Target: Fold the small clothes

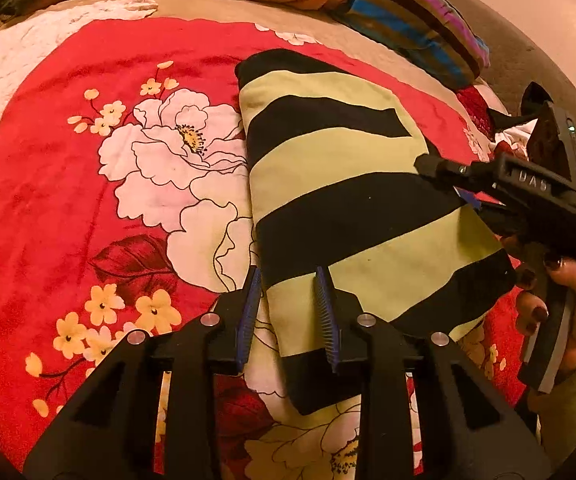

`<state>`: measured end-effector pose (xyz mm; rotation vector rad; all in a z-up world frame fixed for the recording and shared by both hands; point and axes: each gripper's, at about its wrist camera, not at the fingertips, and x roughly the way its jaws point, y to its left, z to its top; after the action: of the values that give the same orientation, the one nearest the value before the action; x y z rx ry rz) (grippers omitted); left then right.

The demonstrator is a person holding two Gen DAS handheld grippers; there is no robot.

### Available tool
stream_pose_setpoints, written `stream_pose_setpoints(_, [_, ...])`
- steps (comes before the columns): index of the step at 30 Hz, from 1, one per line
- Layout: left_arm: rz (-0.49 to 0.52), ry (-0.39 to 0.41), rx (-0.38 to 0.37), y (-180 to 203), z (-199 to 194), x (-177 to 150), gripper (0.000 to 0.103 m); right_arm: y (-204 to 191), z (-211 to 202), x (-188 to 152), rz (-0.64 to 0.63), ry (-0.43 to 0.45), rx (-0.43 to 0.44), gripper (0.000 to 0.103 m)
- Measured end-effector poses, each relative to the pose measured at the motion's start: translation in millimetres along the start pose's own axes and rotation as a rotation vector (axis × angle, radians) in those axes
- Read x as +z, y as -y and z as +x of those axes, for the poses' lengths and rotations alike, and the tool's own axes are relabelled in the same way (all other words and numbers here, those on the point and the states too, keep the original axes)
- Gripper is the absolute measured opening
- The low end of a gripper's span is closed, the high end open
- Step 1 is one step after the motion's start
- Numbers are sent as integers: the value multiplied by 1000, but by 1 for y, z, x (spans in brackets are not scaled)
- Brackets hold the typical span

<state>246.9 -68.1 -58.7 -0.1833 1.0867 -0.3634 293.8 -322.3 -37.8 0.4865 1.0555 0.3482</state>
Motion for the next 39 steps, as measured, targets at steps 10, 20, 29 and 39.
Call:
stream_pose_setpoints(10, [19, 2, -60, 14, -13, -3, 32, -33, -60, -8, -181, 153, 22, 16])
stream_pose_setpoints(20, [83, -60, -81, 47, 10, -12, 41, 42, -46, -15, -74, 89, -170, 17])
stream_pose_setpoints(29, [77, -79, -58, 44, 19, -21, 50, 36, -67, -35, -123, 184, -237, 44])
stream_pose_setpoints(39, [132, 0, -10, 51, -11, -35, 47, -9, -95, -94, -336, 214, -148, 46])
